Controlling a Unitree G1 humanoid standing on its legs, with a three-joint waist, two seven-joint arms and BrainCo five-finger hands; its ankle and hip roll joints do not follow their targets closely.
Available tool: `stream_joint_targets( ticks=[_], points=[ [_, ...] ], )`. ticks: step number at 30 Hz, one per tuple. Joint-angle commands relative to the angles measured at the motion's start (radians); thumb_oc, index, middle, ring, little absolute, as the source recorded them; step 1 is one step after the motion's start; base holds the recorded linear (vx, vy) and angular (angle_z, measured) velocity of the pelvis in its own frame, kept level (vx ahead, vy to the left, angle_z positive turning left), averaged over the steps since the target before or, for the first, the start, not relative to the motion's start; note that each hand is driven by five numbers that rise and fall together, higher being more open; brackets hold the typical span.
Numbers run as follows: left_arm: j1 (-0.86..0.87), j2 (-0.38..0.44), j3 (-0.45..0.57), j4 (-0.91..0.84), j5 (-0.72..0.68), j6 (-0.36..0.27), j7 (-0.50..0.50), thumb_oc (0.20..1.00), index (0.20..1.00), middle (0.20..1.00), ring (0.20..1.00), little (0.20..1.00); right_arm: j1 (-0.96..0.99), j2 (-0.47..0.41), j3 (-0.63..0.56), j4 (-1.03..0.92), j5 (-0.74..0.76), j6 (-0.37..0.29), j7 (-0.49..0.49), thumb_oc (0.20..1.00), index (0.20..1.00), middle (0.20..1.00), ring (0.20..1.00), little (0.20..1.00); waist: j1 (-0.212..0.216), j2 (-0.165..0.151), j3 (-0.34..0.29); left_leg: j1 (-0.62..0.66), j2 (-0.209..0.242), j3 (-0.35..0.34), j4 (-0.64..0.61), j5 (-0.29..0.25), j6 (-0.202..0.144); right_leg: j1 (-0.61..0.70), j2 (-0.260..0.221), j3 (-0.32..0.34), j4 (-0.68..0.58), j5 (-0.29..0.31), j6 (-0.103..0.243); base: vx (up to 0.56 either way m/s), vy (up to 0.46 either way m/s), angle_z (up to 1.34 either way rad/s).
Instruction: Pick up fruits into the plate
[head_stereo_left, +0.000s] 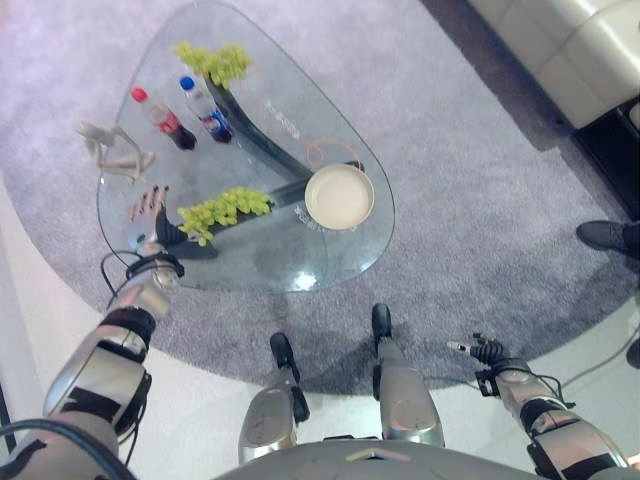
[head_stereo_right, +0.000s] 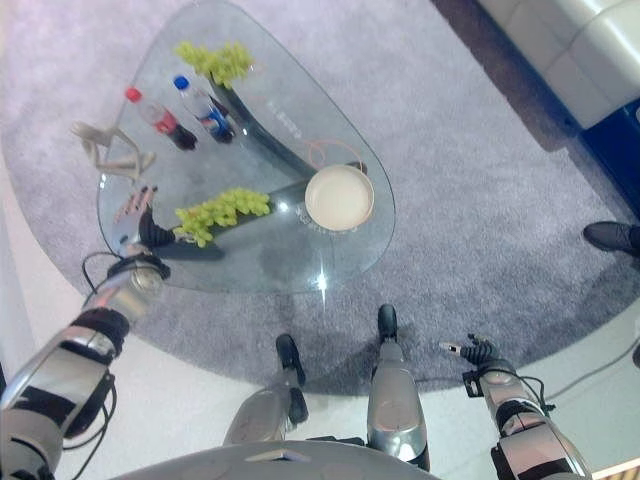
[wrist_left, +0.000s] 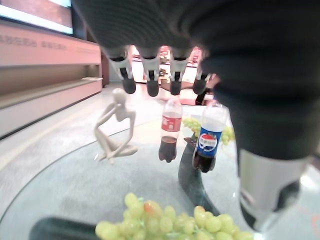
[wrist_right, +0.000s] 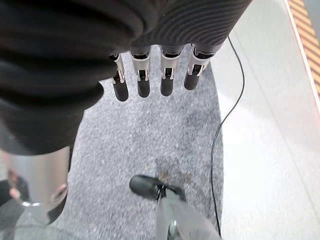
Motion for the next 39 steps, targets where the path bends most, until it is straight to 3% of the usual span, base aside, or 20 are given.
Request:
stream_joint_targets(
  ticks=[1, 8, 23, 34, 39],
  points=[
    [-0.112, 0.117, -0.051, 0.073, 0.059, 0.007, 0.013, 1.000, 1.000, 1.000, 1.000, 1.000, -0.001, -0.035, 0.042, -0.011, 0.002, -0.029, -0.013, 1.000, 1.000, 1.000, 1.000, 1.000, -0.010, -0.043, 0.024, -0.140, -0.032, -0.019, 0.150, -0.114, 0.017, -0.080, -0.002, 0.012, 0.181, -0.156, 0.002, -0.06, 0.029, 0.04],
    [-0.247, 0.159, -0.131, 0.100, 0.085, 0.049, -0.020, 1.000, 1.000, 1.000, 1.000, 1.000, -0.004, -0.063, 0.061, -0.037, -0.014, -0.038, -0.017, 1.000, 1.000, 1.000, 1.000, 1.000, -0.026, -0.046, 0.083, -0.295, -0.050, -0.032, 0.243, -0.110, 0.021, -0.237, 0.005, 0.001, 0.277, -0.165, -0.011, -0.08, 0.026, 0.01],
    [-0.319, 0.210, -0.165, 0.110, 0.094, 0.119, -0.035, 1.000, 1.000, 1.000, 1.000, 1.000, -0.007, -0.087, 0.071, -0.108, 0.008, -0.022, -0.039, 1.000, 1.000, 1.000, 1.000, 1.000, -0.048, -0.024, 0.084, -0.559, -0.071, -0.036, 0.330, -0.099, 0.022, -0.503, 0.030, 0.025, 0.356, -0.157, -0.027, -0.02, 0.019, 0.01],
    [-0.308, 0.227, -0.128, 0.125, 0.055, 0.159, 0.025, 1.000, 1.000, 1.000, 1.000, 1.000, 0.025, -0.115, 0.051, -0.140, 0.011, -0.053, -0.039, 1.000, 1.000, 1.000, 1.000, 1.000, -0.057, -0.023, 0.084, -0.676, -0.072, -0.036, 0.439, -0.132, 0.035, -0.620, 0.031, 0.031, 0.431, -0.169, -0.034, 0.02, 0.027, 0.03],
    [-0.338, 0.236, -0.090, 0.141, 0.015, 0.212, 0.129, 1.000, 1.000, 1.000, 1.000, 1.000, 0.039, -0.109, 0.054, -0.138, 0.004, -0.060, -0.028, 1.000, 1.000, 1.000, 1.000, 1.000, -0.059, -0.034, 0.084, -0.709, -0.067, -0.042, 0.478, -0.146, 0.039, -0.648, 0.031, 0.034, 0.456, -0.174, -0.037, 0.00, 0.000, -0.01]
  ],
)
